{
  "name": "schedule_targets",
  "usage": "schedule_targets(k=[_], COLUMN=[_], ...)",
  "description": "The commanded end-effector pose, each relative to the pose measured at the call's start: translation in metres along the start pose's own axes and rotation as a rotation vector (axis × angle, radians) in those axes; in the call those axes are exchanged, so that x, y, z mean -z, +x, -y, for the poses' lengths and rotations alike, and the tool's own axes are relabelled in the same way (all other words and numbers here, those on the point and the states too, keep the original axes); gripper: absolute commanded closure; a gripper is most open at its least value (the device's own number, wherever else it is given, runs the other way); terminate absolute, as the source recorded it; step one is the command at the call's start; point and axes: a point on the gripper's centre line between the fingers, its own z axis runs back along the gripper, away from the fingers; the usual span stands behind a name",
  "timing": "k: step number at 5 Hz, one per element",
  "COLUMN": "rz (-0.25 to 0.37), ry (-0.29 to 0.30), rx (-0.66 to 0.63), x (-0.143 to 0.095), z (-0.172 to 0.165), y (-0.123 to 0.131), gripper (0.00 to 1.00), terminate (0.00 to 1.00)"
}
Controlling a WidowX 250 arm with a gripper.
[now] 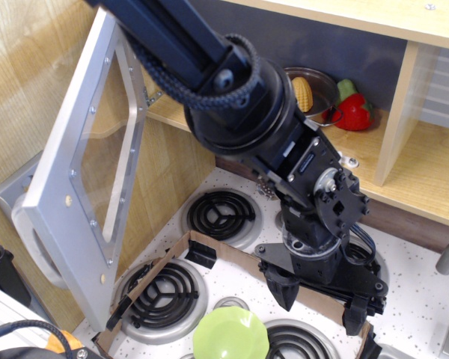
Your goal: Close microwave
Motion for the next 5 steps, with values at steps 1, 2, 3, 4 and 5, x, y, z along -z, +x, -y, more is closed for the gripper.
schedule_targets(k=[1,2,3,4,5], rz=[0.000,0.038,0.028,0.053,0.015], ry=[0.000,0.034,0.113,0.182,0.285], rx=[0.000,0.133,0.177,0.231,0.314], x=[0.000,-0.022,-0.049,-0.076,-0.113], z=[0.000,-0.011,-0.022,-0.038,-0.062], y=[0.000,0.004,0.008,0.007,0.012], gripper=[0.00,0.00,0.00,0.00,0.00], terminate=[0.00,0.00,0.00,0.00,0.00])
